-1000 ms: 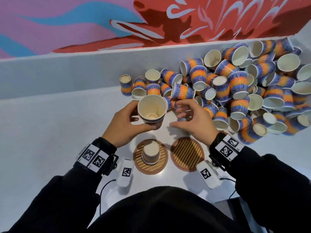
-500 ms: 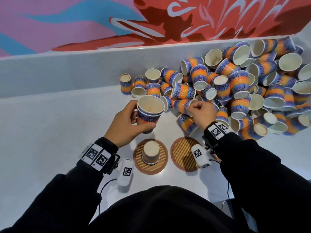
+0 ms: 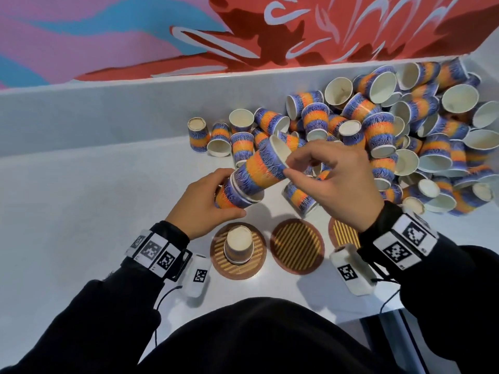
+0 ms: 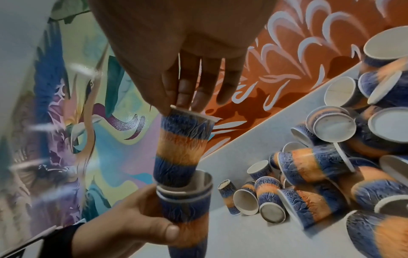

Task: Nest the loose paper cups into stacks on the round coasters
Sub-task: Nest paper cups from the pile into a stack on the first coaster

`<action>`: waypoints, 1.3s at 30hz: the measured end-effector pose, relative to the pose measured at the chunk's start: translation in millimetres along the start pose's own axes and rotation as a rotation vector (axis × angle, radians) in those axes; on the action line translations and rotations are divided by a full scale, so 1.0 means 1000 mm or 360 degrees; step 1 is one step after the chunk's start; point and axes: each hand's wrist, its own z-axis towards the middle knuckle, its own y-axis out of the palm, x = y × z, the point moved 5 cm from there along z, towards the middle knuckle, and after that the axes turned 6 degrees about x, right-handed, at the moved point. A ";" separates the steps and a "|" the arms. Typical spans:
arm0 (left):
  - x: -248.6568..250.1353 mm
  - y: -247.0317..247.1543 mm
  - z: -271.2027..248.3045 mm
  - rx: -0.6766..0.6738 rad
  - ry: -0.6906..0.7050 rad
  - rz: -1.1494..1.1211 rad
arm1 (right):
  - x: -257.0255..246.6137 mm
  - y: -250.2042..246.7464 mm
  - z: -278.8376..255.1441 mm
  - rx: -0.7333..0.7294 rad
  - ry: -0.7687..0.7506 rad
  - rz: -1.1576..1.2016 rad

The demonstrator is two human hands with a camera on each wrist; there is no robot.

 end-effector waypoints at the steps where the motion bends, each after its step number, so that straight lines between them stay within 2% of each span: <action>1: 0.002 0.000 0.000 -0.0001 0.0002 -0.0026 | 0.000 0.004 0.000 -0.0054 -0.0013 0.0026; 3: 0.005 0.001 -0.001 0.0003 -0.0016 -0.0096 | 0.001 0.011 -0.001 -0.0130 -0.0019 0.0077; 7: 0.009 0.001 -0.005 0.0007 0.0001 -0.0158 | 0.006 0.009 -0.004 -0.0121 0.0020 0.0127; 11: 0.016 0.002 -0.007 0.0005 0.0064 -0.0125 | 0.001 0.014 -0.008 -0.0405 -0.0055 0.0148; 14: 0.019 0.005 -0.007 -0.0007 0.0070 -0.0142 | 0.001 0.016 -0.009 -0.0413 0.0071 0.0279; 17: 0.018 0.005 -0.009 0.0021 0.0036 -0.0182 | 0.030 0.015 -0.013 -0.0072 0.0452 0.0477; 19: 0.014 0.005 -0.011 0.0060 -0.0004 -0.0250 | 0.070 0.016 -0.027 0.0154 0.0823 0.0378; 20: 0.013 0.004 -0.013 0.0084 -0.0030 -0.0298 | 0.092 0.020 -0.038 0.0157 0.1010 0.0250; 22: 0.011 0.003 -0.015 0.0131 -0.0081 -0.0380 | 0.130 0.034 -0.065 -0.0019 0.1335 0.0027; 24: 0.010 0.003 -0.017 0.0153 -0.0110 -0.0419 | 0.153 0.049 -0.089 -0.0160 0.1493 -0.0123; 26: 0.011 0.005 -0.018 0.0150 -0.0111 -0.0451 | 0.165 0.059 -0.099 -0.0138 0.1497 -0.0235; 28: 0.012 0.006 -0.019 0.0129 -0.0083 -0.0440 | 0.168 0.063 -0.100 0.0012 0.1445 -0.0266; 32: 0.014 0.005 -0.020 0.0093 -0.0035 -0.0357 | 0.161 0.060 -0.098 0.0239 0.1389 -0.0100; 34: 0.013 0.002 -0.022 0.0088 -0.0001 -0.0297 | 0.139 0.051 -0.088 0.0246 0.1264 0.0019; 39: 0.008 0.000 -0.028 0.0025 0.0043 -0.0171 | 0.051 0.011 -0.057 0.0137 0.0729 0.0263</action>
